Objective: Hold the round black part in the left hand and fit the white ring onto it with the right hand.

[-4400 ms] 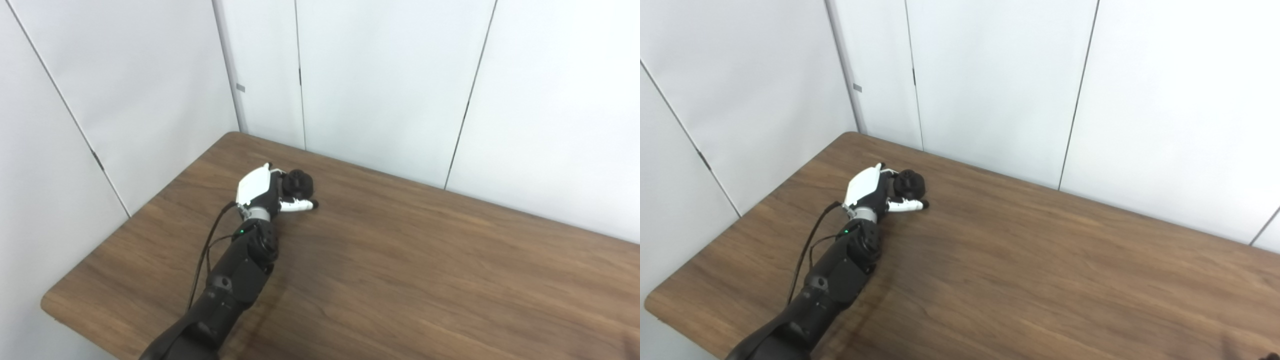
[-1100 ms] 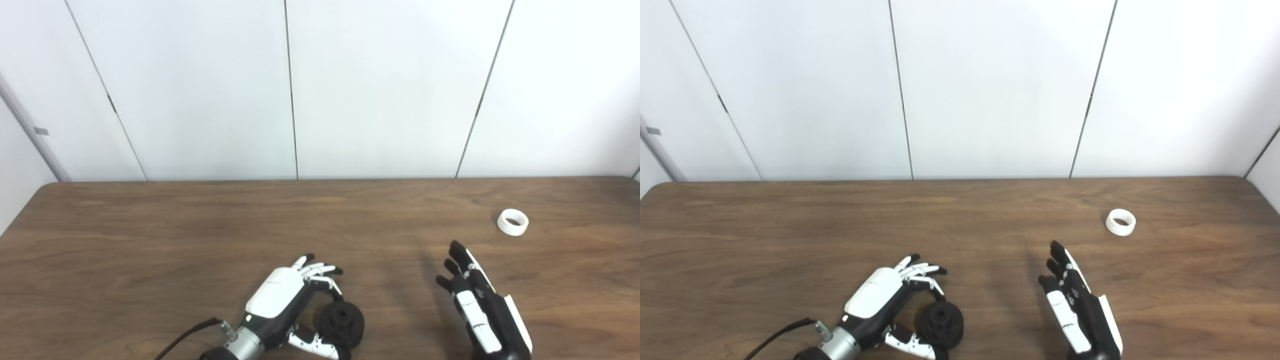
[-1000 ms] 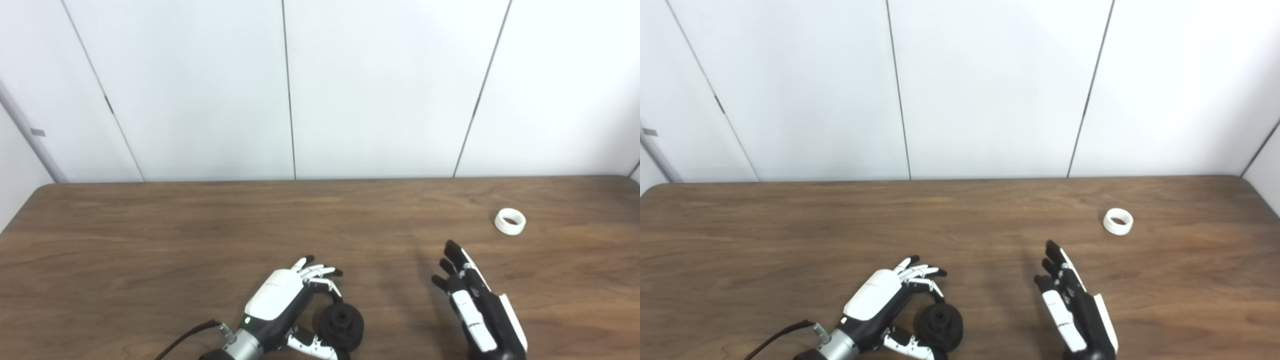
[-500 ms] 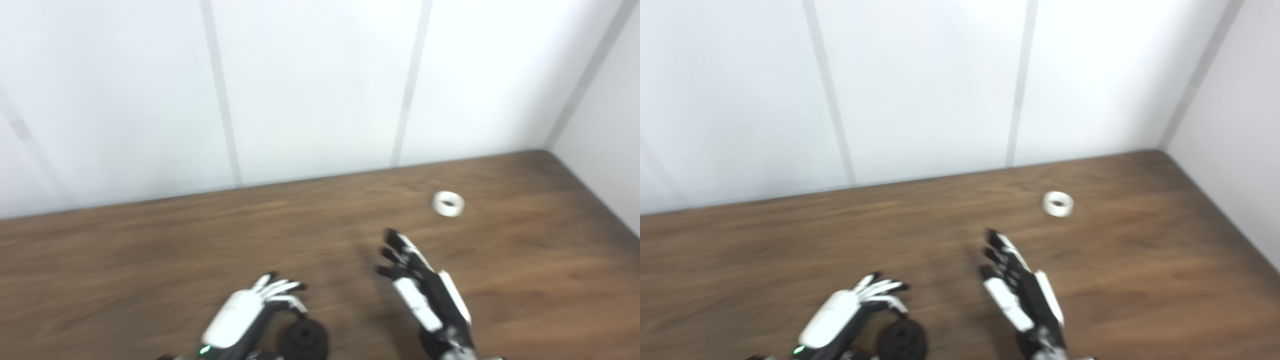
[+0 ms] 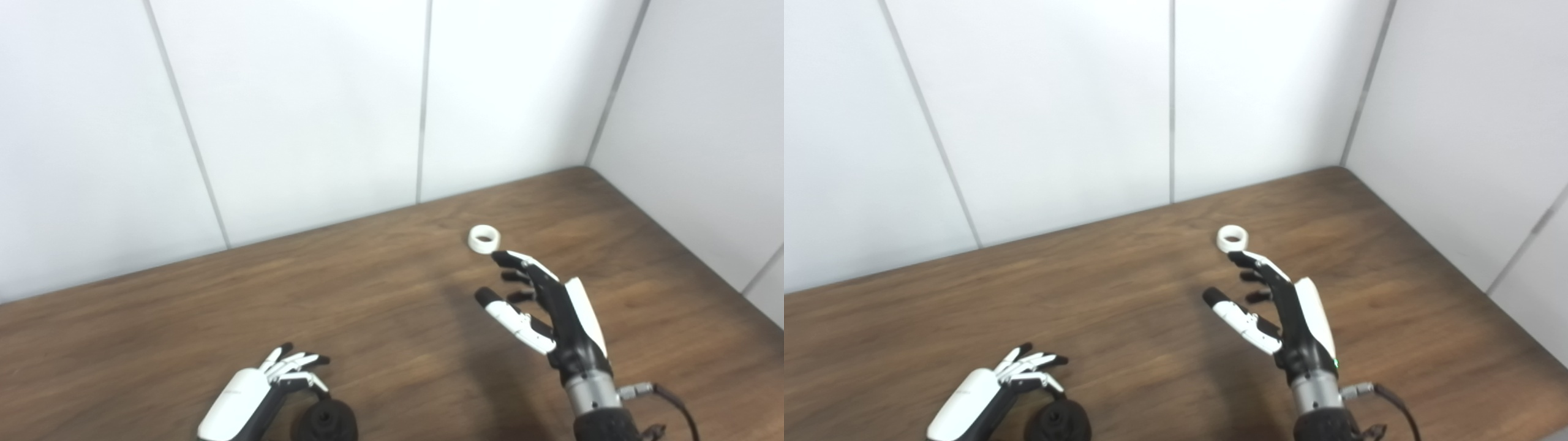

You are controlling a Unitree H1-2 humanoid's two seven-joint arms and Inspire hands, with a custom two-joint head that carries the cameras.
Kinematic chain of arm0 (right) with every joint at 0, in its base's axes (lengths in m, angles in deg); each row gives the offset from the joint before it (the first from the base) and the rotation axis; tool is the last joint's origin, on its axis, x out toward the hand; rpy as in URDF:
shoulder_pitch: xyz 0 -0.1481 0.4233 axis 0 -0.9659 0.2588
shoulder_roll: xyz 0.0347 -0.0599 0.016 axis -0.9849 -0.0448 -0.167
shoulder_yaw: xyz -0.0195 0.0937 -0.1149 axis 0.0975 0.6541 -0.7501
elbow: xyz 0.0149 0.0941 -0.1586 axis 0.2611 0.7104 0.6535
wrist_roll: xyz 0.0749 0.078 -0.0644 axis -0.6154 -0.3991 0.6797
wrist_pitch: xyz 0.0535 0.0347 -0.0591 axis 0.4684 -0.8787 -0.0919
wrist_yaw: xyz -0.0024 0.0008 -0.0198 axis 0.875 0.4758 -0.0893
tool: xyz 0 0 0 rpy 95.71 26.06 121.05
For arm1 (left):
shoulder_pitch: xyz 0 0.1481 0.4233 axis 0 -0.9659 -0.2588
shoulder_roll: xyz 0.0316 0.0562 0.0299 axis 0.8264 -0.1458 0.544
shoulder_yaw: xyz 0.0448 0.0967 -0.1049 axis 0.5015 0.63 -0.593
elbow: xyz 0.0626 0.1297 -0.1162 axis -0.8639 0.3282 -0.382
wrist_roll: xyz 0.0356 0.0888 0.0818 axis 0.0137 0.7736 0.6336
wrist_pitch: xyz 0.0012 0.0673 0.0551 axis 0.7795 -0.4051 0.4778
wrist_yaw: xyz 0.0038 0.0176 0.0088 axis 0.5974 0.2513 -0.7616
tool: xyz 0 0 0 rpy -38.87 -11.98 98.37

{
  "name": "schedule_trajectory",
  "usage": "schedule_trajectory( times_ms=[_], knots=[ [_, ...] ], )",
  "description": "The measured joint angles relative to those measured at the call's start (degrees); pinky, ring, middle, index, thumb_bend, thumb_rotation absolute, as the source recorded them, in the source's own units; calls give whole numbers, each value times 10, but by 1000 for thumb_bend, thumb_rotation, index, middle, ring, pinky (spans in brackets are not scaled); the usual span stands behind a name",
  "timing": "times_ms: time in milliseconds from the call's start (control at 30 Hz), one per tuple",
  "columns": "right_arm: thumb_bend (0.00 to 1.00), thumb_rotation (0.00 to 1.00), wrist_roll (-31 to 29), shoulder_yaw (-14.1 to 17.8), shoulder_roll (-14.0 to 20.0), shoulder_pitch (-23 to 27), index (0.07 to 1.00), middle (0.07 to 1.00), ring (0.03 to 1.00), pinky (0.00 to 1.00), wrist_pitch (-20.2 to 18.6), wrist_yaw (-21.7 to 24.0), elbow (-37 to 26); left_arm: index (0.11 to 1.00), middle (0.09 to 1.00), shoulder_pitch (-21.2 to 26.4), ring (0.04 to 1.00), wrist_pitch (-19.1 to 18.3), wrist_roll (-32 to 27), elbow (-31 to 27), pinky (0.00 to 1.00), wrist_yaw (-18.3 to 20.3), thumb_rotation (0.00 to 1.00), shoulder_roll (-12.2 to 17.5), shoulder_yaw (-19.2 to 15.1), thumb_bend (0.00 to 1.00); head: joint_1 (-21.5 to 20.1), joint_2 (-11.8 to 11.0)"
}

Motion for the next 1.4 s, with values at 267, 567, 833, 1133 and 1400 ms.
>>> schedule_trajectory(
  times_ms=[267, 567, 833, 1133, 1400],
  knots=[
    [751, 390, 128, 42, 54, 90, 773, 844, 792, 613, -38, 101, -4, 478, 853, -1, 875, 6, 0, 6, 1000, 4, 46, -6, -10, 513, -18, -4],
    [795, 394, 218, 87, 110, 175, 765, 839, 789, 569, -38, 218, 44, 477, 855, -2, 873, 7, -3, 6, 1000, 10, 46, -8, -16, 513, -25, -6],
    [801, 377, 285, 77, 145, 238, 771, 862, 855, 620, -38, 318, 99, 478, 855, -7, 873, 6, -5, 0, 1000, 16, 46, -8, -20, 513, -22, -2],
    [817, 320, 308, 42, 184, 276, 771, 887, 905, 725, -38, 383, 148, 478, 851, -14, 868, 7, -6, -6, 1000, 18, 46, -9, -25, 513, -31, 2],
    [821, 297, 311, -9, 218, 315, 764, 929, 945, 811, -38, 434, 209, 478, 849, -14, 864, 7, -12, -7, 1000, 23, 46, -10, -27, 513, -40, -2]
  ],
)
